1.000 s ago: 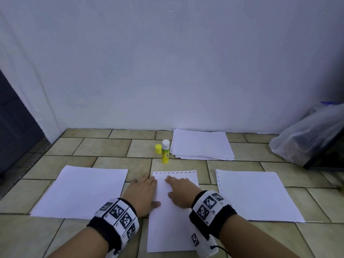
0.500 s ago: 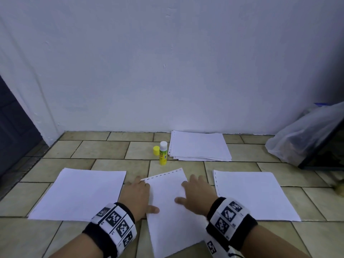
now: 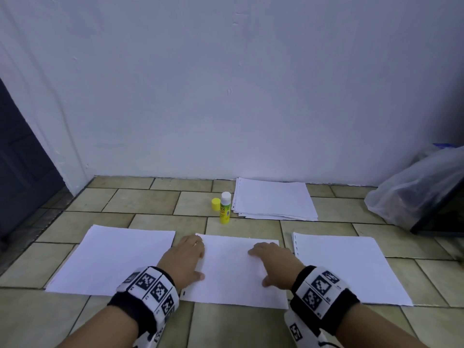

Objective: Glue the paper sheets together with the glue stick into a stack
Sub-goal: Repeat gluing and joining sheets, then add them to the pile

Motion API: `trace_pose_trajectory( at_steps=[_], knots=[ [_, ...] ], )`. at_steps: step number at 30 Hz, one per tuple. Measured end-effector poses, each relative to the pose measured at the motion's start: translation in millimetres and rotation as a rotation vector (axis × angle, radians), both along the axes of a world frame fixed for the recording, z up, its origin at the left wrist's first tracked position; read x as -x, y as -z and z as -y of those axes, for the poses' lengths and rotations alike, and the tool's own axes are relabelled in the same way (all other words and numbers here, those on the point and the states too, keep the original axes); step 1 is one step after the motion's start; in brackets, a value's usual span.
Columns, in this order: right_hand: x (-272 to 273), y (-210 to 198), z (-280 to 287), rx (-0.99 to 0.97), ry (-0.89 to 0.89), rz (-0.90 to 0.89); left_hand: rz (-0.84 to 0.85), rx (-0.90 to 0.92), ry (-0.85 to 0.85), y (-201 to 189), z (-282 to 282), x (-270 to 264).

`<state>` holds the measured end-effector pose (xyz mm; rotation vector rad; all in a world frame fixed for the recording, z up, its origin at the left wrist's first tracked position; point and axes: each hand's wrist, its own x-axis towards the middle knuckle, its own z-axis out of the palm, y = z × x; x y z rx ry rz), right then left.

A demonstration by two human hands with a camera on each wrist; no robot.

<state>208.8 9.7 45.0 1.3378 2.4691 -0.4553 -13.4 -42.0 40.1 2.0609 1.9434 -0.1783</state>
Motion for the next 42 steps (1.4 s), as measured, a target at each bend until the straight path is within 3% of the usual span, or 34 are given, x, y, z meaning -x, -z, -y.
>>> trace_pose_trajectory(
  at_steps=[2,6,16,20,23,25,33,42],
  knots=[
    [-8,0,-7,0.021,0.048,-0.021,0.044,0.097,-0.030,3,-6,5],
    [-17,3,-14,0.071,0.167,-0.018,-0.019,0.263,-0.048,6,-14,9],
    [-18,-8,-15,0.108,0.252,-0.117,-0.006,0.337,-0.069,11,-19,10],
    [-28,-4,-18,0.180,0.348,-0.441,-0.010,0.336,-0.063,12,-20,11],
    [-34,-1,-12,0.128,0.461,-0.747,-0.017,0.330,-0.064,13,-19,10],
    [-38,4,-6,0.101,0.504,-0.848,-0.016,0.326,-0.065,13,-19,10],
    [-50,6,3,0.204,0.433,-0.720,-0.014,0.340,-0.059,8,-19,9],
    [-100,-33,-24,0.271,0.496,-0.914,-0.138,0.366,0.019,9,-19,2]
  ],
)
